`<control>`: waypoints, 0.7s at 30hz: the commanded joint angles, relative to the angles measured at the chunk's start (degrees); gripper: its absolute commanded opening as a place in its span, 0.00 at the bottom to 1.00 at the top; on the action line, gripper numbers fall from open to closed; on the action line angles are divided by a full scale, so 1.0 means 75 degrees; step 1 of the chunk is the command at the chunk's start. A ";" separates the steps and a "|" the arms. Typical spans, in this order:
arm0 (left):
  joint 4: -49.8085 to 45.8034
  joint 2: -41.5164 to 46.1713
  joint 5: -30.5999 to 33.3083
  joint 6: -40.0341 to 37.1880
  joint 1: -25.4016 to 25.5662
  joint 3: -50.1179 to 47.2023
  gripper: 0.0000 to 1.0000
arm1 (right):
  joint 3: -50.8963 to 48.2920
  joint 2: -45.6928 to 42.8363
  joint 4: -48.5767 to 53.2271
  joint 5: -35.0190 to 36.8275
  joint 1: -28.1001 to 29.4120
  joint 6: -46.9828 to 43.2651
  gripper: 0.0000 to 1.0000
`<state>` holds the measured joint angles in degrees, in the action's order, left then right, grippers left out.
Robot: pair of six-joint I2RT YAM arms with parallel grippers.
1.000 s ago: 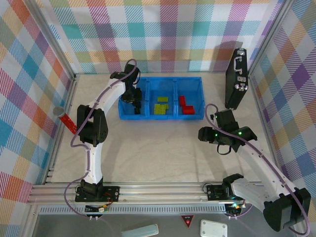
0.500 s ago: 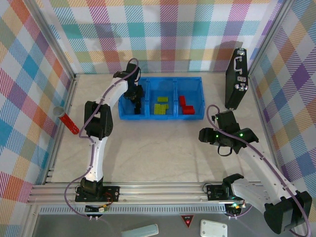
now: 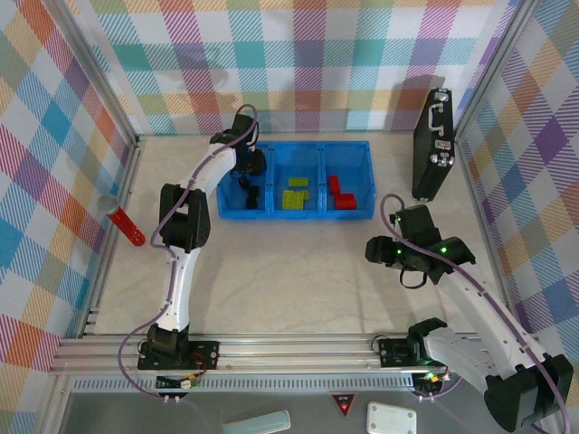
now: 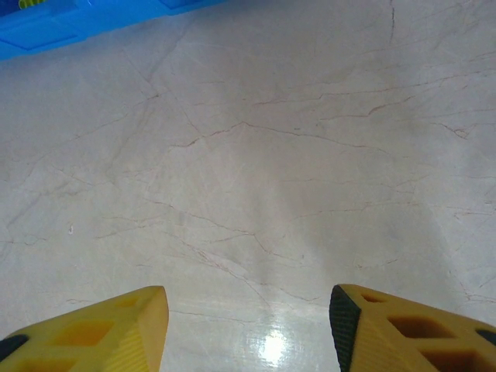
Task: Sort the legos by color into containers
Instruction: Place the lego in the container.
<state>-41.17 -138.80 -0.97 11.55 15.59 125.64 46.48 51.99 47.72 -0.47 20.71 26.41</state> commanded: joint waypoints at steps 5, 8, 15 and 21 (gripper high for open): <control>0.0037 -0.0365 0.0037 -0.0146 -0.0075 0.0297 0.37 | 0.0013 -0.0193 0.0175 0.0151 0.0046 0.0122 0.59; 0.0005 -0.0388 0.0037 -0.0137 -0.0075 0.0275 0.38 | 0.0025 -0.0205 0.0176 0.0143 0.0051 0.0129 0.59; -0.0066 -0.0314 0.0056 -0.0122 -0.0075 0.0190 0.46 | 0.0065 -0.0159 0.0176 0.0130 0.0051 0.0064 0.59; -0.0104 -0.0026 0.0106 -0.0154 -0.0075 0.0175 0.49 | 0.0123 -0.0158 0.0128 0.0213 0.0042 -0.0029 0.59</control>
<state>-40.51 -141.27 -0.12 11.03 15.53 126.15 46.48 51.16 47.75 0.27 20.71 26.57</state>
